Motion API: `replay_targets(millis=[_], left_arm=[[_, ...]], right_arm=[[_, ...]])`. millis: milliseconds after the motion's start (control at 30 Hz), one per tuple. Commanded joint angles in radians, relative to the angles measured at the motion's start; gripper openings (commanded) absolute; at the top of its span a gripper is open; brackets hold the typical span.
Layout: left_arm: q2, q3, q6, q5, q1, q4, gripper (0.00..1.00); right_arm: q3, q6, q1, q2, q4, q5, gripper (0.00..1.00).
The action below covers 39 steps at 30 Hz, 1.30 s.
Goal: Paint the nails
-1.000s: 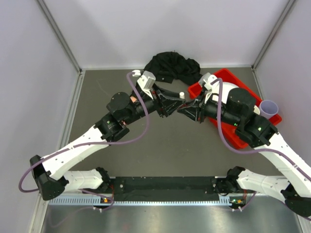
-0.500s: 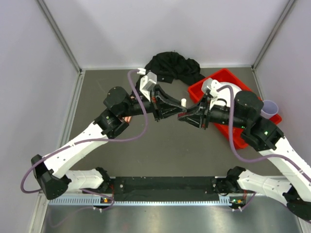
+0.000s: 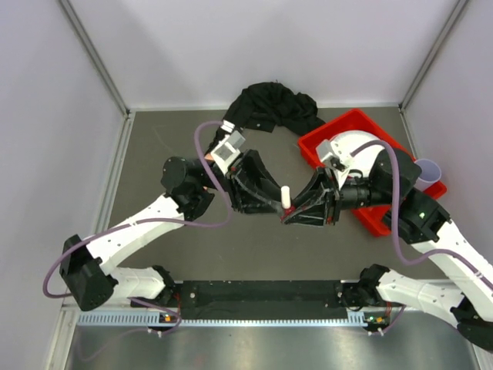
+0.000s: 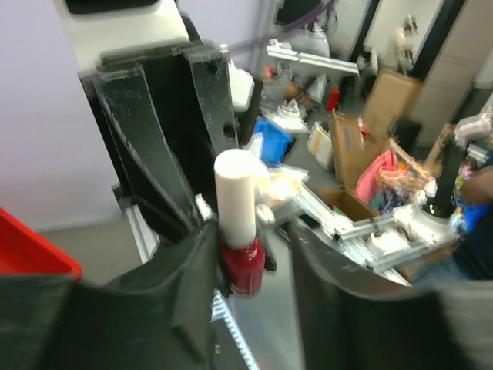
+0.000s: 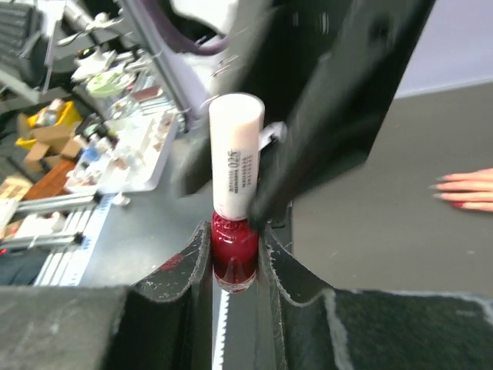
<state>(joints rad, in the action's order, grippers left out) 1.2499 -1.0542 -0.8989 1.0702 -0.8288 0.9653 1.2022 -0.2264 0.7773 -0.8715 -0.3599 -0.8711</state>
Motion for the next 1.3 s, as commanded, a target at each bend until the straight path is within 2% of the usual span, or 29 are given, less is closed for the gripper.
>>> replay_targets(millis=[0,33,67,133,167,233,267,367,400,467,500,667,900,1133,1267], left_arm=[[-0.076,-0.044,0.142,0.177,-0.003,-0.301,0.57],[-0.122,-0.085,0.342,0.074,-0.003,-0.581,0.66],[-0.145,-0.105,0.430,0.007,-0.003,-0.685,0.79],[-0.211,-0.142,0.570,-0.123,-0.003,-0.821,0.89],[-0.233,-0.144,0.590,-0.262,-0.003,-0.871,0.99],[-0.283,-0.132,0.604,-0.361,-0.004,-0.873,0.99],[-0.294,-0.127,0.603,-0.489,-0.003,-0.872,0.99],[-0.297,-0.128,0.577,-0.648,-0.003,-0.889,0.97],[-0.291,-0.132,0.566,-0.723,-0.004,-0.902,0.93],[-0.268,-0.135,0.542,-0.780,-0.004,-0.904,0.87],[-0.262,-0.136,0.525,-0.835,-0.004,-0.890,0.80],[-0.208,-0.159,0.450,-0.883,-0.004,-0.837,0.64],[-0.155,-0.199,0.368,-0.954,-0.006,-0.824,0.63],[-0.104,-0.270,0.319,-0.911,-0.006,-0.899,0.69],[-0.104,-0.273,0.316,-0.891,-0.006,-0.913,0.68]], right_arm=[[0.079,0.013,-0.015,0.014,0.132,0.093,0.00],[0.085,0.033,-0.015,0.011,0.110,0.112,0.00],[0.088,0.047,-0.015,0.000,0.092,0.128,0.00],[0.095,0.071,-0.015,-0.007,0.049,0.196,0.00],[0.099,0.079,-0.015,-0.018,0.036,0.216,0.00],[0.118,0.102,-0.015,-0.035,-0.003,0.262,0.00],[0.125,0.107,-0.016,-0.043,-0.014,0.282,0.00],[0.142,0.122,-0.015,-0.072,-0.033,0.359,0.00],[0.145,0.127,-0.015,-0.080,-0.040,0.380,0.00],[0.157,0.142,-0.015,-0.098,-0.050,0.400,0.00],[0.161,0.145,-0.015,-0.103,-0.056,0.426,0.00],[0.169,0.165,-0.015,-0.121,-0.077,0.497,0.00],[0.166,0.170,-0.015,-0.133,-0.094,0.560,0.00],[0.168,0.173,-0.016,-0.150,-0.103,0.578,0.00],[0.169,0.170,-0.015,-0.149,-0.100,0.572,0.00]])
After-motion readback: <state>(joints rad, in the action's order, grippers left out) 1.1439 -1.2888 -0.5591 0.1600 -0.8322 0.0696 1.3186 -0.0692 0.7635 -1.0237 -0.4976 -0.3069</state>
